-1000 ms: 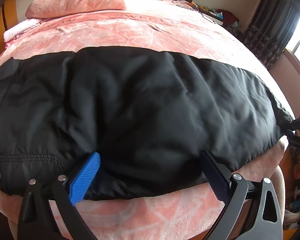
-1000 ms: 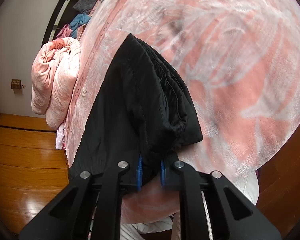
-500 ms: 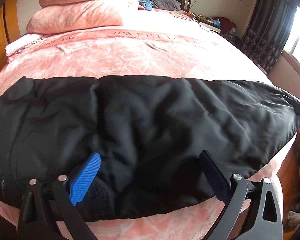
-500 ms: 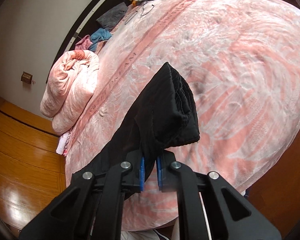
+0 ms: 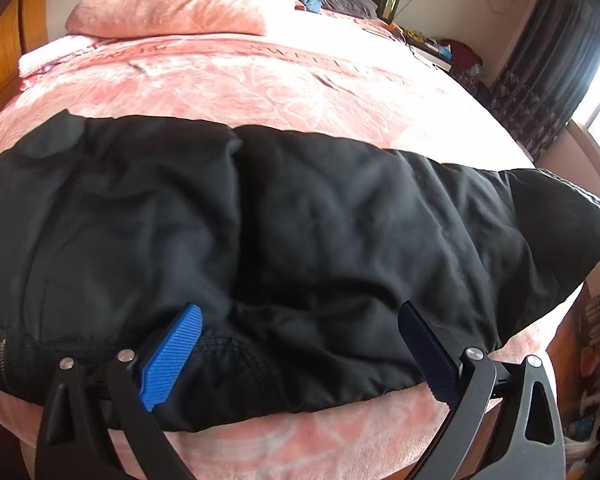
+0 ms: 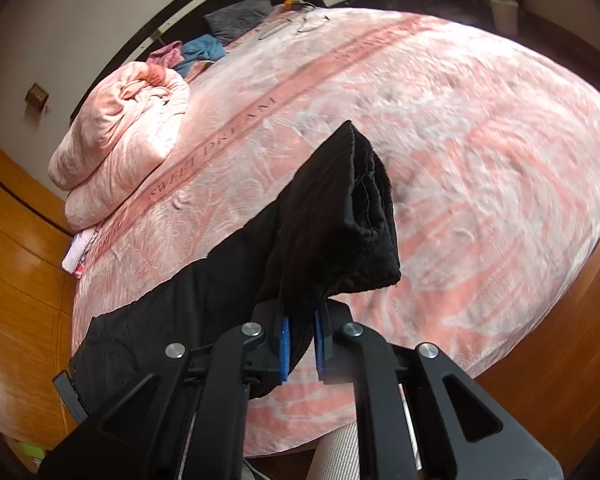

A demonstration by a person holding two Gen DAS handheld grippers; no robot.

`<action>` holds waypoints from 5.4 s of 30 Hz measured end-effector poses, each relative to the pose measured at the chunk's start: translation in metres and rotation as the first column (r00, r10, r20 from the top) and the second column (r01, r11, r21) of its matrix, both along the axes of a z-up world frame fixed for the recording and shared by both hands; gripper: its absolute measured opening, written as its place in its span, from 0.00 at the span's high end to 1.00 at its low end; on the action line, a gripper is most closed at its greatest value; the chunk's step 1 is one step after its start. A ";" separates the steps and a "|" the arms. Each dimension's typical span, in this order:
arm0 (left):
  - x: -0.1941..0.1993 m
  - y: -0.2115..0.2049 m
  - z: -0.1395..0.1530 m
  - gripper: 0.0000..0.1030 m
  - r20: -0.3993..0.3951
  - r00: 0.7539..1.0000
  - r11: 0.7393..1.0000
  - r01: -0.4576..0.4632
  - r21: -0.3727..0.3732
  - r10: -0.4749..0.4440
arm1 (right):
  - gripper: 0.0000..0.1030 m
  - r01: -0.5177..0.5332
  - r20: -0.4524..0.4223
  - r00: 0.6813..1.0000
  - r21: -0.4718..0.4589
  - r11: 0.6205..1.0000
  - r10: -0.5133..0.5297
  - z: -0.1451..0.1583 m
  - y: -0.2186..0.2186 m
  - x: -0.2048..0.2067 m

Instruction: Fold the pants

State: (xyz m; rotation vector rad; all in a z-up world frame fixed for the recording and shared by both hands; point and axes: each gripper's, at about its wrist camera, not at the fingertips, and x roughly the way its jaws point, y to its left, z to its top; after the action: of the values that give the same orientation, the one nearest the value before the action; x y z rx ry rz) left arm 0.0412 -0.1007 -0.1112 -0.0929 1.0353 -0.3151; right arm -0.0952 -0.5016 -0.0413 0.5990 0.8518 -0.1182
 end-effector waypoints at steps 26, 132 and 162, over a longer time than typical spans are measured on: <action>-0.009 0.203 0.035 0.04 0.019 0.927 0.924 -0.370 -0.098 0.374 | 0.80 -0.748 -0.292 0.662 -0.320 0.582 0.690 -0.060 0.398 0.062; -0.050 0.474 -0.039 0.11 -0.280 0.590 0.421 -0.769 -0.482 0.757 | 0.73 -0.740 -0.250 0.664 -0.092 0.666 0.704 -0.059 0.406 0.095; -0.043 0.492 -0.076 0.56 -0.368 0.589 0.208 -0.688 -0.696 0.719 | 0.71 -0.740 -0.275 0.665 -0.117 0.662 0.695 -0.068 0.420 0.095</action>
State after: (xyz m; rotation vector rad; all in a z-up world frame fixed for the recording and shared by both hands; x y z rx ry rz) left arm -0.0018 0.3917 -0.1867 -1.3887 0.6218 0.1217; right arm 0.0000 -0.0811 -0.1090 -0.0068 1.2145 0.4670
